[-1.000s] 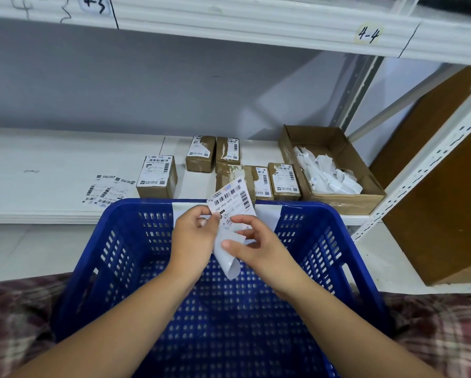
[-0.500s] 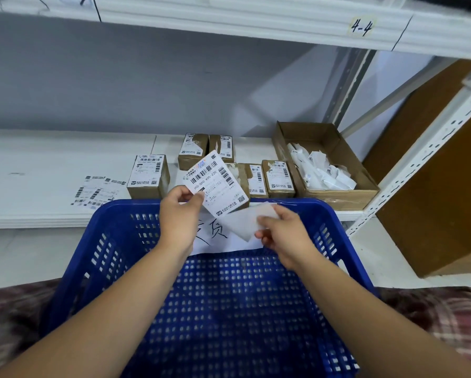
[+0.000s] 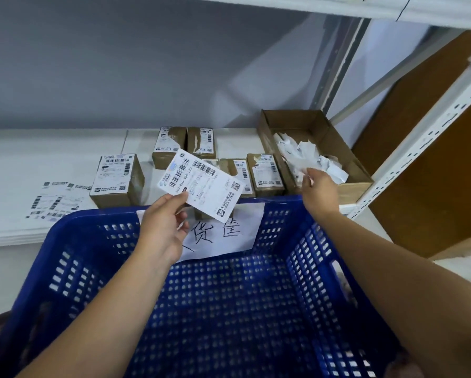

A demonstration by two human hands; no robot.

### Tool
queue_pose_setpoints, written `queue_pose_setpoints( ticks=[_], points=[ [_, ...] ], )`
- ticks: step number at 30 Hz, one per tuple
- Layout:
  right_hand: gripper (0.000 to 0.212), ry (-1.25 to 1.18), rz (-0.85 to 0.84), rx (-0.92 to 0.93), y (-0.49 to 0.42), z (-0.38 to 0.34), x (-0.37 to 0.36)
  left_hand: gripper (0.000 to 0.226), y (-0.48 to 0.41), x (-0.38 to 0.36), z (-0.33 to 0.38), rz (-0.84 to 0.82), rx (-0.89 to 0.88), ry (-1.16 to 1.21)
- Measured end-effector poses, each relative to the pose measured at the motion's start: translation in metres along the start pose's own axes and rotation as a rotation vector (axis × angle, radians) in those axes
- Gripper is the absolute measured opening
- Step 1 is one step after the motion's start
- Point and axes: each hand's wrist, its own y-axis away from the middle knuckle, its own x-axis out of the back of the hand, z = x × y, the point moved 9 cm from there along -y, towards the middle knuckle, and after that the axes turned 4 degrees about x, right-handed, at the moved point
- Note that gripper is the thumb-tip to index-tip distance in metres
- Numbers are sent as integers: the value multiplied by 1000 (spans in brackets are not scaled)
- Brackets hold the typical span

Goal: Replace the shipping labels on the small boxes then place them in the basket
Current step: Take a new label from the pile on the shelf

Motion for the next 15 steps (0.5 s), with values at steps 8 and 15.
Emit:
queue_pose_setpoints(
  ticks=[8, 15],
  points=[
    [59, 420, -417, 41, -27, 35, -60, 14, -13, -14, -6, -62, -21, -103],
    [83, 630, -468, -119, -32, 50, -73, 13, -15, -17, -8, -89, -38, -204]
  ],
)
